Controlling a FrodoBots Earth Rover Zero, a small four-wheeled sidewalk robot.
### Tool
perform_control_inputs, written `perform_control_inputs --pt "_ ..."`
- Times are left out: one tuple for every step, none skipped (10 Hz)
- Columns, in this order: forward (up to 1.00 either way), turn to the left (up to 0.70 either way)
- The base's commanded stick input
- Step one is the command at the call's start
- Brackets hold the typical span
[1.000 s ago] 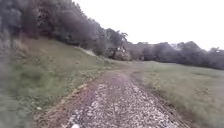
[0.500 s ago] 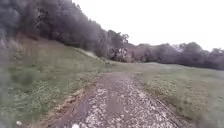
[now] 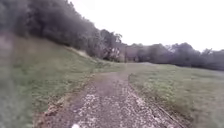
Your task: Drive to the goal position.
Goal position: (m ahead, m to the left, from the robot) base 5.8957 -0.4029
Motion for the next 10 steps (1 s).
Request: perform_control_inputs --pt "0.70 0.00" --pt "0.70 0.00" --pt "0.70 0.00" --pt "0.70 0.02" --pt "0.70 0.18" --pt "0.70 0.34" --pt "0.70 0.35" --pt "0.70 0.35" --pt "0.70 0.35" --pt "0.70 0.35"
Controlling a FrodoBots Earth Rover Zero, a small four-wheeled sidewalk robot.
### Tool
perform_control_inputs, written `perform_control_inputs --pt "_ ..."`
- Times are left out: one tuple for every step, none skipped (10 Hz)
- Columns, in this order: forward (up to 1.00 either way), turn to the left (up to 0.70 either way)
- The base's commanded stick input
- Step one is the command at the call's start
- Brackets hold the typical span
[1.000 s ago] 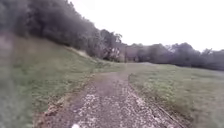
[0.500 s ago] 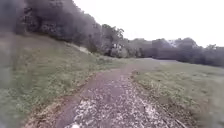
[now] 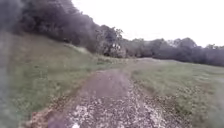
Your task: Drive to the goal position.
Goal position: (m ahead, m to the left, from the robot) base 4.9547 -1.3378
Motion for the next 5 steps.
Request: perform_control_inputs --pt "0.70 0.00" --pt "0.70 0.00" --pt "0.70 0.00" --pt "0.70 0.00" --pt "0.70 0.00"
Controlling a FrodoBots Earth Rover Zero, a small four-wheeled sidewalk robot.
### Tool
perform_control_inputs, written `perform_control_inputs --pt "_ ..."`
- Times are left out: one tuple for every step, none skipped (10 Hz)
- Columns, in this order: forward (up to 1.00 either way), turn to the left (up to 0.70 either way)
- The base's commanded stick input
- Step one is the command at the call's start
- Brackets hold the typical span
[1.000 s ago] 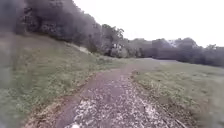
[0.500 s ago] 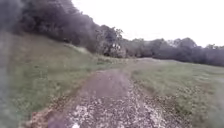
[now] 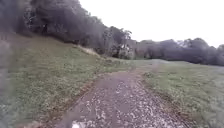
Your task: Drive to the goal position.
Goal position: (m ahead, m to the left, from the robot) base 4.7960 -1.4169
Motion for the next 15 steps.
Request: perform_control_inputs --pt "0.70 0.00" --pt "0.70 0.00" --pt "0.70 0.00" --pt "0.70 0.00" --pt "0.70 0.00" --pt "0.70 0.00" --pt "0.70 0.00" --pt "0.70 0.00" --pt "0.70 0.00" --pt "0.70 -0.11" --pt "0.70 -0.27" --pt "0.70 -0.28" --pt "0.70 -0.13" --pt "0.70 0.00" --pt "0.70 0.00"
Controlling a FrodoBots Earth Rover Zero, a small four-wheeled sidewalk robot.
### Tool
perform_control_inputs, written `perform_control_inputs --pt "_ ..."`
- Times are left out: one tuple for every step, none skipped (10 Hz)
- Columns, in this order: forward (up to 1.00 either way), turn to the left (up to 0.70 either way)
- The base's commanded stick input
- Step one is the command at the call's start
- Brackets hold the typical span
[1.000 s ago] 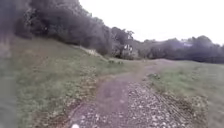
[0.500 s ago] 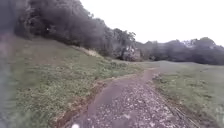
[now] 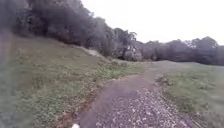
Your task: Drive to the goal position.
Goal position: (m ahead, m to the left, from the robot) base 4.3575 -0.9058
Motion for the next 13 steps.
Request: perform_control_inputs --pt "0.70 0.00" --pt "0.70 0.00" --pt "0.70 0.00" --pt "0.70 0.00" --pt "0.70 0.00" --pt "0.70 0.00" --pt "0.70 0.00" --pt "0.70 0.00" --pt "0.70 0.00" --pt "0.70 0.00" --pt "0.70 -0.03" --pt "0.70 -0.09" --pt "0.70 -0.16"
